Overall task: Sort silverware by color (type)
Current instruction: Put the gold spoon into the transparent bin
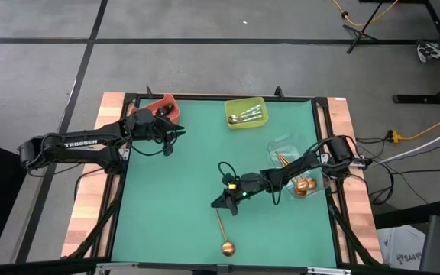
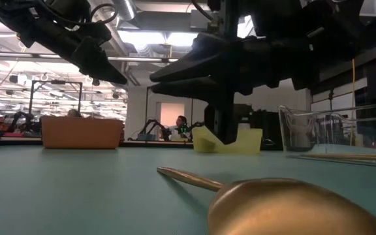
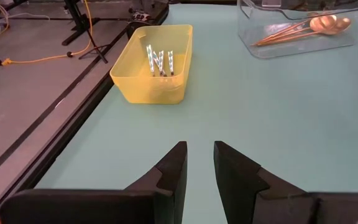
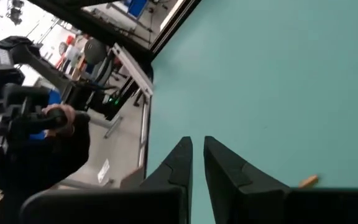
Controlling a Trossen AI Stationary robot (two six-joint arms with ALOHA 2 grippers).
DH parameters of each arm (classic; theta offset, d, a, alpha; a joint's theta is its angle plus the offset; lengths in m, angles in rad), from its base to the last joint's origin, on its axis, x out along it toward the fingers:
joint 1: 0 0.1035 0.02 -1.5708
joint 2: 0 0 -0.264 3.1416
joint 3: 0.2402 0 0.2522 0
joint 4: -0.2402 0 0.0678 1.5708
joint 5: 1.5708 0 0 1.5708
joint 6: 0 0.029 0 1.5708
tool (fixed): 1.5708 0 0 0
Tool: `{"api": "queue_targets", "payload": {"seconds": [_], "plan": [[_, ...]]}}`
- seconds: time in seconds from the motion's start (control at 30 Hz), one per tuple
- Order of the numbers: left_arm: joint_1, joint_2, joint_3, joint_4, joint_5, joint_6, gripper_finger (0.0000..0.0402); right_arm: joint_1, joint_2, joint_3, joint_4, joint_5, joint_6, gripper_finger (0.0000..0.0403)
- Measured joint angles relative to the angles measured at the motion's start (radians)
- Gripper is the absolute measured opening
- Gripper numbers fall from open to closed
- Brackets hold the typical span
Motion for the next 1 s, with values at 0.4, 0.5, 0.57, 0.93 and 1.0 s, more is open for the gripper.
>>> {"api": "queue_targets", "payload": {"seconds": [0.4, 0.5, 0.57, 0.93, 1.0], "plan": [[0.000, 0.000, 0.000, -0.001, 0.039, -0.001, 0.0073, -0.002, -0.064, 0.131, -0.437, -0.015, -0.162, 0.0033], [0.000, 0.000, 0.000, -0.002, 0.054, -0.001, 0.0073, -0.002, -0.071, 0.210, -0.642, -0.015, -0.224, 0.0033], [0.000, 0.000, 0.000, -0.002, 0.054, -0.002, 0.0073, -0.002, -0.074, 0.266, -0.778, -0.015, -0.253, 0.0033], [0.000, 0.000, 0.000, -0.006, 0.055, -0.002, 0.0073, -0.002, -0.075, 0.541, -1.294, -0.013, -0.358, 0.0033], [0.000, 0.000, 0.000, -0.006, 0.055, -0.003, 0.0073, -0.003, -0.075, 0.559, -1.296, -0.014, -0.358, 0.0033]]}}
